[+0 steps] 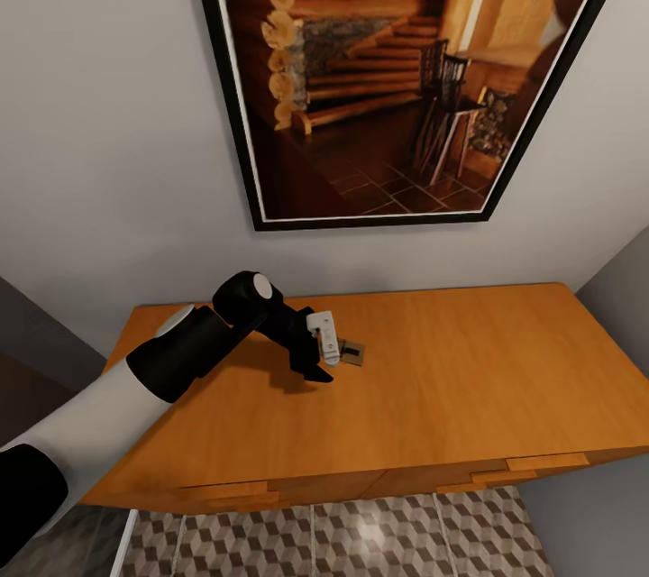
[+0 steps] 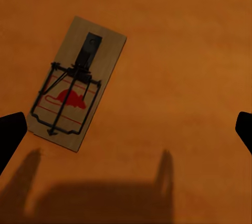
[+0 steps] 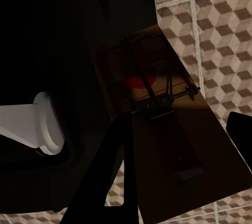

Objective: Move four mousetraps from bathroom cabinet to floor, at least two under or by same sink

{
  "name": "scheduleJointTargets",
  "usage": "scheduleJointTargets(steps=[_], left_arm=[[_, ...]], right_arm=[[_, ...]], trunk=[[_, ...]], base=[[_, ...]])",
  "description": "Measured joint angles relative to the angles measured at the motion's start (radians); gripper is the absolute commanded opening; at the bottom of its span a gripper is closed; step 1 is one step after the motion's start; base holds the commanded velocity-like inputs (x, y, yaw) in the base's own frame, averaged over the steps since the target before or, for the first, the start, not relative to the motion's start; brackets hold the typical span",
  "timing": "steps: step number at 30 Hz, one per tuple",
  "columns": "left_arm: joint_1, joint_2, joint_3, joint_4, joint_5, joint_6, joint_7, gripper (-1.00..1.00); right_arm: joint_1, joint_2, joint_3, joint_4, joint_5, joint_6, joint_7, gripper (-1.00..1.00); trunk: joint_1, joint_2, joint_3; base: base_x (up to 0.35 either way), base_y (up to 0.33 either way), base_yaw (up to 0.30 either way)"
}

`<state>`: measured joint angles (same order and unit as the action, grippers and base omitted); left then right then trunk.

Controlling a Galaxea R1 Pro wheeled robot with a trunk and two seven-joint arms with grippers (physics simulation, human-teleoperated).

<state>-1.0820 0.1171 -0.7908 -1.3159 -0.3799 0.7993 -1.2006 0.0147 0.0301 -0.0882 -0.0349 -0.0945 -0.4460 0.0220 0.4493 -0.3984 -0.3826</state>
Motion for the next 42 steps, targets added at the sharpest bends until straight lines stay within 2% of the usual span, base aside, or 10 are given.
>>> scheduleJointTargets(steps=[9, 42], left_arm=[[0.000, -0.001, -0.001, 0.001, 0.000, -0.001, 0.000, 1.00], [0.000, -0.002, -0.006, 0.005, 0.001, 0.000, 0.000, 1.00]], right_arm=[[0.000, 0.000, 0.000, 0.000, 0.000, 0.000, 0.000, -1.00], [0.000, 0.002, 0.000, 0.000, 0.000, 0.000, 0.000, -1.00]], trunk=[[0.000, 0.000, 0.000], [0.000, 0.000, 0.000]], base=[[0.115, 0.000, 0.000], [0.021, 0.000, 0.000]])
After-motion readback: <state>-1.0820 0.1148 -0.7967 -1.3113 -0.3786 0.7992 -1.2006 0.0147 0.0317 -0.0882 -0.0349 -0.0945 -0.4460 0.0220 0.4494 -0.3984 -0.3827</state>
